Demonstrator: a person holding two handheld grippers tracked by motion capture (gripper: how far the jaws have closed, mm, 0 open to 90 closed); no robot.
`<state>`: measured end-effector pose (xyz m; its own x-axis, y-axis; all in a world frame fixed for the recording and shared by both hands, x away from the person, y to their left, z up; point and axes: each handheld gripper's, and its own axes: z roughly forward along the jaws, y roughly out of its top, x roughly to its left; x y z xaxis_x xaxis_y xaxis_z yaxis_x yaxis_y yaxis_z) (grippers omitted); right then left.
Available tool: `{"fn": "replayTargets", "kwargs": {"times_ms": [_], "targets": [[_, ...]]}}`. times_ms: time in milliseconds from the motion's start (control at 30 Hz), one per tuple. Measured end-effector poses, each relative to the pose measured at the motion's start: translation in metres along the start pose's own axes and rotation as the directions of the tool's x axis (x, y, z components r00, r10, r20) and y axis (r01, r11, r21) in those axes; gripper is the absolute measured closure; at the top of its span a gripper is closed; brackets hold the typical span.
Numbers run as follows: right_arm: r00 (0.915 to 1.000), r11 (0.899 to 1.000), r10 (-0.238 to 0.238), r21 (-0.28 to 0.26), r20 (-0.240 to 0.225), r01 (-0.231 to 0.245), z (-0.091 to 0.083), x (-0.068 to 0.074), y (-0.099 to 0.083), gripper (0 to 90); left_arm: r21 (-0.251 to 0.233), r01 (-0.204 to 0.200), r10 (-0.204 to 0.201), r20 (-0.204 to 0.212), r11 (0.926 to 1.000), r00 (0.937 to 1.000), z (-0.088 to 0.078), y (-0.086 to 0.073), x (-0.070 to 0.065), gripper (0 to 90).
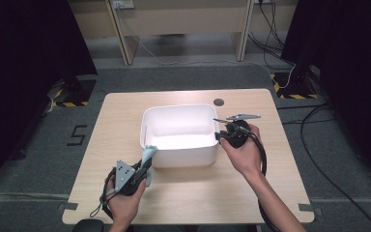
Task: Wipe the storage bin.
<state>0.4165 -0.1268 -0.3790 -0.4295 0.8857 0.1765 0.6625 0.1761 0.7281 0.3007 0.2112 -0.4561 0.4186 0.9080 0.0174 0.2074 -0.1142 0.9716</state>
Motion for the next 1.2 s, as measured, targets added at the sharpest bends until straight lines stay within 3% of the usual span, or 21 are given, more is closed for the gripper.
{"fn": "replayTargets", "kwargs": {"times_ms": [133, 333, 1000, 1067, 1200], "targets": [[0.9999, 1.0, 0.002, -0.011, 0.012, -0.002, 0.0, 0.002, -0.001, 74.6, 0.017, 0.018, -0.018, 0.003, 0.9997, 0.9998, -0.002, -0.005, 0.002, 80.2], [0.9999, 1.0, -0.008, -0.006, 0.011, 0.008, 0.0, 0.004, -0.001, 74.5, 0.031, 0.03, -0.03, 0.007, 0.9991, 0.9995, 0.011, 0.0, 0.004, 80.3], [0.9995, 1.0, -0.003, -0.01, -0.03, 0.002, 0.001, 0.003, -0.002, 74.2, 0.073, 0.022, -0.022, -0.013, 0.9971, 0.9997, 0.024, -0.002, 0.007, 80.2], [0.9996, 1.0, -0.002, -0.009, -0.029, 0.002, 0.001, 0.003, -0.001, 74.2, 0.078, 0.005, -0.003, -0.021, 0.9969, 0.9998, 0.024, -0.002, 0.006, 80.2], [0.9997, 1.0, -0.004, -0.007, -0.023, 0.004, 0.001, 0.004, -0.001, 74.2, 0.087, 0.016, -0.014, -0.016, 0.9961, 0.9998, 0.026, -0.003, 0.006, 80.1]]}}
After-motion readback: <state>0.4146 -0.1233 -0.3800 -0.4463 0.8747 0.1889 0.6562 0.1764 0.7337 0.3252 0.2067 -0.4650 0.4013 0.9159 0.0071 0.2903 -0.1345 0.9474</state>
